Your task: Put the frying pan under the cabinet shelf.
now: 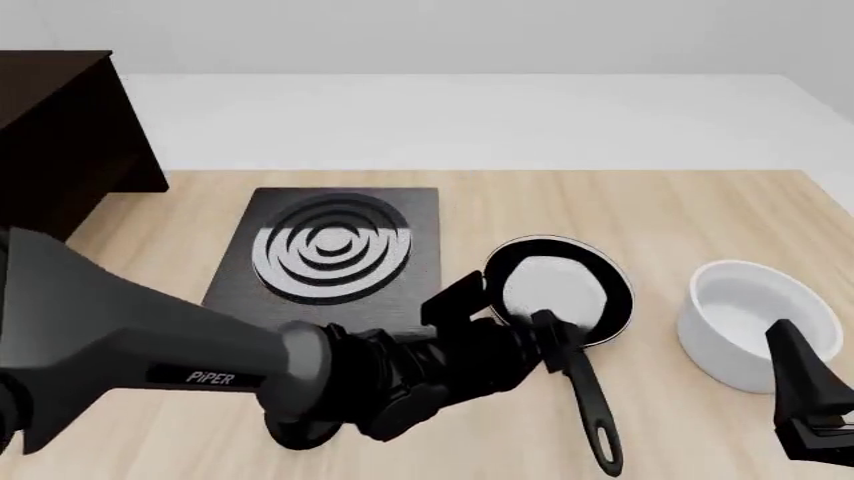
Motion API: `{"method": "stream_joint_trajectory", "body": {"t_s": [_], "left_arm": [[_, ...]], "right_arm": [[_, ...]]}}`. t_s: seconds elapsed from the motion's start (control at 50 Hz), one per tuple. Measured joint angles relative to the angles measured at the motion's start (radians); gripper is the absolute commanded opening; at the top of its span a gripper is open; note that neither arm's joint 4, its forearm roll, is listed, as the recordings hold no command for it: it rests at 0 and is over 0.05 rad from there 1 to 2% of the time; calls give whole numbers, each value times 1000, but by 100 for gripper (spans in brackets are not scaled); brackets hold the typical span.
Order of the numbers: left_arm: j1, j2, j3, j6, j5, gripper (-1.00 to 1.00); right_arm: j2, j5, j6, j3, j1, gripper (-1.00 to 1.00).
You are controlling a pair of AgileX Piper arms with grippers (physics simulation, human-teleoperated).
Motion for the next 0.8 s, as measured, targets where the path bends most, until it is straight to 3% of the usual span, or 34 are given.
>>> {"method": "stream_joint_trajectory", "body": {"t_s": [0.8], "left_arm": [[-55, 145, -38, -90, -138, 100]], "right_arm": [[0, 0, 0, 0, 0, 100]]}}
